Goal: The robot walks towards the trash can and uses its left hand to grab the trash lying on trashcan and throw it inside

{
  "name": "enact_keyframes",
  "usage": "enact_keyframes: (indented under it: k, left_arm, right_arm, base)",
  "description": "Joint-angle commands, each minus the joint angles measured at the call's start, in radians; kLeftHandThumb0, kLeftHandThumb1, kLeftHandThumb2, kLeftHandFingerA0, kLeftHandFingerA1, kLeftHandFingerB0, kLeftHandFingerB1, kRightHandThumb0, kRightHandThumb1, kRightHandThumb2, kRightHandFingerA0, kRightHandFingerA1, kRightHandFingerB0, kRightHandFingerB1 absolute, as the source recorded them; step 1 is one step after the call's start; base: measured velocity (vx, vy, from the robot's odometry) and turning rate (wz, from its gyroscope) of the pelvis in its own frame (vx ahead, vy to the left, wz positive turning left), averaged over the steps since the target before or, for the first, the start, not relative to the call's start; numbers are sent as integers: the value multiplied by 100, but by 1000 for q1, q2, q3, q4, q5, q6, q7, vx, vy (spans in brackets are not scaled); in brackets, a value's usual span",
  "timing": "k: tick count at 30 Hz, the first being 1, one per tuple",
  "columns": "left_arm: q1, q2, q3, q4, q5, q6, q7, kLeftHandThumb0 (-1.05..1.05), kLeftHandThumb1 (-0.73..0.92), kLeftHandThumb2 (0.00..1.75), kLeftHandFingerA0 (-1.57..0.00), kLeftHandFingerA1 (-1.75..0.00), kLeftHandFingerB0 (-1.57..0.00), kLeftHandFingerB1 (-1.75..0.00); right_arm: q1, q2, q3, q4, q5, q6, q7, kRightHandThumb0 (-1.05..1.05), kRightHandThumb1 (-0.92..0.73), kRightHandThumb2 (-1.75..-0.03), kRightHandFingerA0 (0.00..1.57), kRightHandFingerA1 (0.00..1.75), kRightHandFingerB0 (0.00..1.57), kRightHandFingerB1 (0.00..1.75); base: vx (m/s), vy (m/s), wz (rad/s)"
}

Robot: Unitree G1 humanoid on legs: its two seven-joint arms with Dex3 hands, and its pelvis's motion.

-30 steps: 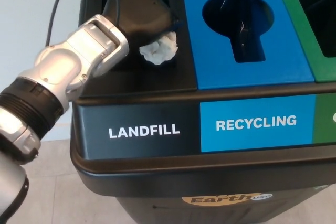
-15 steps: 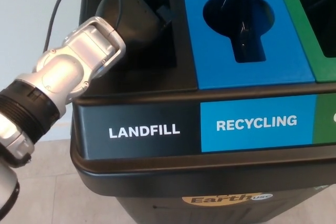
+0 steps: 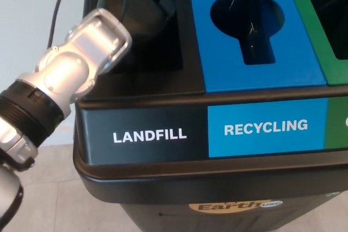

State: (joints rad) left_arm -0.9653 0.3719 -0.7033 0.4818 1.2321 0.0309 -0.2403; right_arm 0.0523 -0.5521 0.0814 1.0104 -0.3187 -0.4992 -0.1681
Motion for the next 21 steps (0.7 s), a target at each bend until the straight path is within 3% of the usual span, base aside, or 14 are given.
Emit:
enact_keyframes:
  k: [1,4,5,6,8,10,11,12,13,14,17,18,19,21]
  left_arm:
    - [-34,-49,139,-19,-153,57,-85,-71,44,85,0,-25,0,-12]
    - [-57,-45,171,-25,-160,36,-113,-71,44,85,0,-25,0,-12]
    - [-93,14,225,-77,-195,-31,-80,-75,34,69,0,-18,-4,-13]
    - [-104,31,241,-92,-205,-50,-71,-75,34,69,0,-18,-4,-13]
    - [-109,91,309,-174,-238,-76,-55,-69,39,76,0,-30,-8,-18]
    - [-106,120,349,-209,-261,-88,-37,-69,39,76,0,-30,-8,-18]
    - [-122,172,448,-251,-319,-73,-38,-57,54,64,0,-13,-1,-24]
    - [-126,185,474,-262,-335,-68,-39,-57,54,64,0,-13,-1,-24]
    - [-134,223,556,-294,-381,-47,-55,-64,57,66,0,-17,-11,-15]
    - [-130,263,610,-311,-404,-44,-56,-65,58,72,0,-28,-6,-14]
    - [-117,314,678,-335,-429,-50,-62,-65,58,72,0,-28,-6,-14]
    - [-45,373,751,-359,-451,-67,-59,-59,57,73,0,-38,-3,-27]
    - [46,447,841,-390,-479,-88,-55,-59,57,73,0,-38,-3,-27]
    - [117,488,896,-400,-495,-110,-52,-63,60,76,0,-42,-1,-31]
  right_arm:
    - [5,-11,-7,0,8,-11,9,-56,-57,-57,31,46,39,36]
    - [2,-7,-6,0,8,-8,11,-56,-57,-57,31,46,39,36]
    - [9,-6,-4,-7,6,-7,6,-56,-57,-57,32,45,39,36]
    - [11,-6,-4,-9,5,-6,4,-56,-57,-57,32,45,39,36]
    - [13,-11,0,-9,-1,-8,1,-57,-58,-57,31,46,39,36]
    - [12,-12,0,-2,-2,-6,2,-57,-58,-57,31,46,39,36]
    - [17,-8,-4,7,6,-5,5,-58,-59,-58,30,47,39,37]
    - [19,-7,-5,9,8,-5,6,-58,-59,-58,30,47,39,37]
    - [24,-7,-4,12,6,-6,5,-59,-59,-58,30,47,39,38]
    - [26,-7,-4,11,5,-8,3,-58,-58,-57,30,46,39,38]
    - [29,-6,-3,9,5,-11,0,-58,-58,-57,30,46,39,38]
    - [34,-4,-4,11,7,-12,0,-57,-58,-57,30,46,39,37]
    - [41,-2,-6,12,9,-13,-1,-57,-58,-57,30,46,39,37]
    - [41,-1,-10,17,14,-17,-2,-56,-58,-57,31,46,40,37]
  base:
    - [0,0,0]
    - [0,0,0]
    - [0,0,0]
    - [0,0,0]
    - [0,0,0]
    - [0,0,0]
    - [0,0,0]
    - [0,0,0]
    - [0,0,0]
    - [0,0,0]
    - [0,0,0]
    - [0,0,0]
    - [0,0,0]
    - [0,0,0]
